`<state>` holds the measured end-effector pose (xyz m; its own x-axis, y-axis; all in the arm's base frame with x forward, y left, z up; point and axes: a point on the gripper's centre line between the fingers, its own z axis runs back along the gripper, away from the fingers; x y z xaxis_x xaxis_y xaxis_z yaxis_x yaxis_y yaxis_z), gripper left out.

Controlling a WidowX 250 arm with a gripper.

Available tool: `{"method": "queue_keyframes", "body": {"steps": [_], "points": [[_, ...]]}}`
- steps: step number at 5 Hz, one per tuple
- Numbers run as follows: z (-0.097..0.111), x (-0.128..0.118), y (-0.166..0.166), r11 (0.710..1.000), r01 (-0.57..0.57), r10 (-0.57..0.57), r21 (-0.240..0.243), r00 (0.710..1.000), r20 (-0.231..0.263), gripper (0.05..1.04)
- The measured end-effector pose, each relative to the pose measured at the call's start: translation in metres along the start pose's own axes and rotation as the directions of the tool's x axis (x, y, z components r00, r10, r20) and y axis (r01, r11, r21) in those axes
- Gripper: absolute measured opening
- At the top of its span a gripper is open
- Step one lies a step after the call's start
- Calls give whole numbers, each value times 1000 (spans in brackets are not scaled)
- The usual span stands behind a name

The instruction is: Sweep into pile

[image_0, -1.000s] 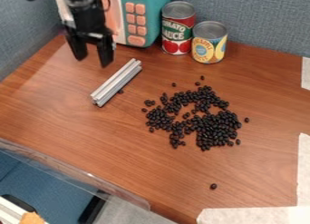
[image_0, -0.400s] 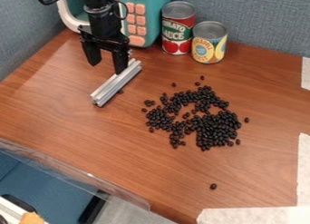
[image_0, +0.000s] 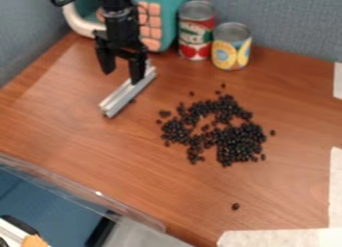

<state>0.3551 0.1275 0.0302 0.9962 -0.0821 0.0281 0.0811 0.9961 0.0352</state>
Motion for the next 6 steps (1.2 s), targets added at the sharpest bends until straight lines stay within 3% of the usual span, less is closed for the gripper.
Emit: {"method": "queue_keyframes", "body": {"steps": [3, 4, 5, 6], "points": [[-18, 1, -3, 1000, -7, 7, -14, 1000, -31, 990], [-19, 4, 0, 1000, -15, 15, -4, 999, -31, 894], [-31, 3, -4, 1000, -2, 1, -16, 998, -59, 587], [-29, 4, -6, 1000, -2, 1, -16, 998, -64, 370]]}}
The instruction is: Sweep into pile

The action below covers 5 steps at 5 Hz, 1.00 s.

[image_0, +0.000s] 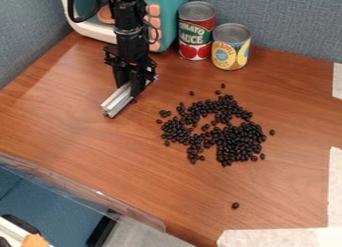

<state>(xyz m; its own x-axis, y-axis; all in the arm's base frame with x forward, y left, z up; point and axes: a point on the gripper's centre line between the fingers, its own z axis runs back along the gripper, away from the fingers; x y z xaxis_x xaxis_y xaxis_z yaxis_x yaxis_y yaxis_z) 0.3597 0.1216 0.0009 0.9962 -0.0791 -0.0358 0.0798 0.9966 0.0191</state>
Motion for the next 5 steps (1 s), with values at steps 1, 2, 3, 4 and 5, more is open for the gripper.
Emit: {"method": "queue_keyframes", "body": {"steps": [1, 2, 3, 4, 5], "points": [[2, 3, 0, 1000, 7, -7, 1, 1000, 6, 369], [4, 2, -1, 1000, 16, -15, -9, 1000, 1, 369], [32, 5, 0, 1000, 17, -17, -2, 998, 63, 369], [40, -1, 13, 1000, -2, 2, 11, 998, 66, 369], [33, -8, 23, 999, -30, 30, 21, 999, 37, 369]]}}
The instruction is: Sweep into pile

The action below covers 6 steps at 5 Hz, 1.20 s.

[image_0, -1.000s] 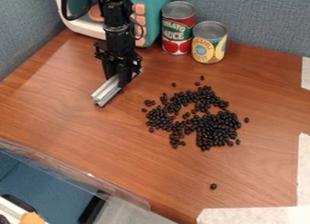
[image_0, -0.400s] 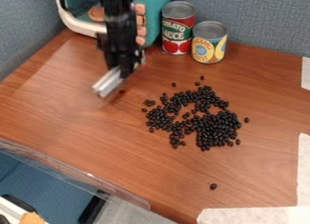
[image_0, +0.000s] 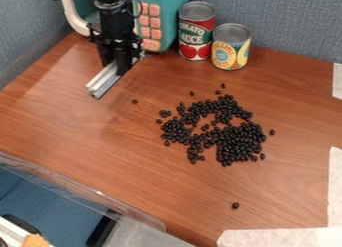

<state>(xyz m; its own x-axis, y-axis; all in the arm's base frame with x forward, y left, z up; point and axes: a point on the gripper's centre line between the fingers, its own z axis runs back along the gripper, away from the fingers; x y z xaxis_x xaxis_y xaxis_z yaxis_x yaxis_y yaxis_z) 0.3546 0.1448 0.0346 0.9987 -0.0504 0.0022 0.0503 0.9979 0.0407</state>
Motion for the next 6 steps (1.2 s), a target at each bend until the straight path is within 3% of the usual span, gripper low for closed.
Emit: {"method": "queue_keyframes", "body": {"steps": [2, 4, 6], "points": [[-30, 2, 7, 1000, -25, 25, 12, 997, -74, 369], [-33, 7, -2, 999, -36, 37, 14, 996, -78, 369], [-33, 21, -28, 1000, -18, 19, 8, 999, -51, 369]]}}
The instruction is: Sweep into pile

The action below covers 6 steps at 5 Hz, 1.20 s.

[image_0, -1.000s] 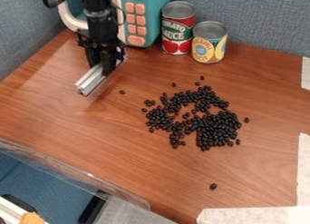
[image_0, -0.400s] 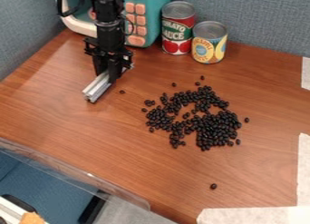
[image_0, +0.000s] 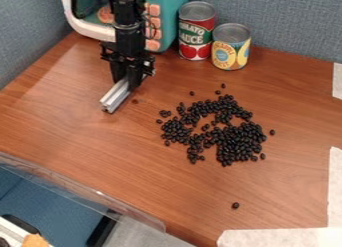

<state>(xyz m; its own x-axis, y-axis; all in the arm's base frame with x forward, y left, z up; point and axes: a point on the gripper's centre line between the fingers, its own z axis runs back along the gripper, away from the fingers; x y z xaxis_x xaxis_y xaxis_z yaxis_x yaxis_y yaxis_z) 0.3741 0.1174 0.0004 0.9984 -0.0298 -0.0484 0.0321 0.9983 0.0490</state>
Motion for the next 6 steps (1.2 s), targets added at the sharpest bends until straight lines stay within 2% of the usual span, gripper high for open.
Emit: {"method": "queue_keyframes", "body": {"steps": [1, 2, 3, 4, 6], "points": [[0, 4, -20, 1000, -9, 9, 4, 1000, -2, 369], [3, 15, -56, 1000, 24, -24, 8, 1000, 9, 369], [5, 21, -96, 995, 103, -103, 14, 994, 20, 369], [4, 20, -110, 990, 134, -135, 32, 991, 14, 369], [5, 20, -144, 974, 224, -226, 40, 973, 37, 369]]}}
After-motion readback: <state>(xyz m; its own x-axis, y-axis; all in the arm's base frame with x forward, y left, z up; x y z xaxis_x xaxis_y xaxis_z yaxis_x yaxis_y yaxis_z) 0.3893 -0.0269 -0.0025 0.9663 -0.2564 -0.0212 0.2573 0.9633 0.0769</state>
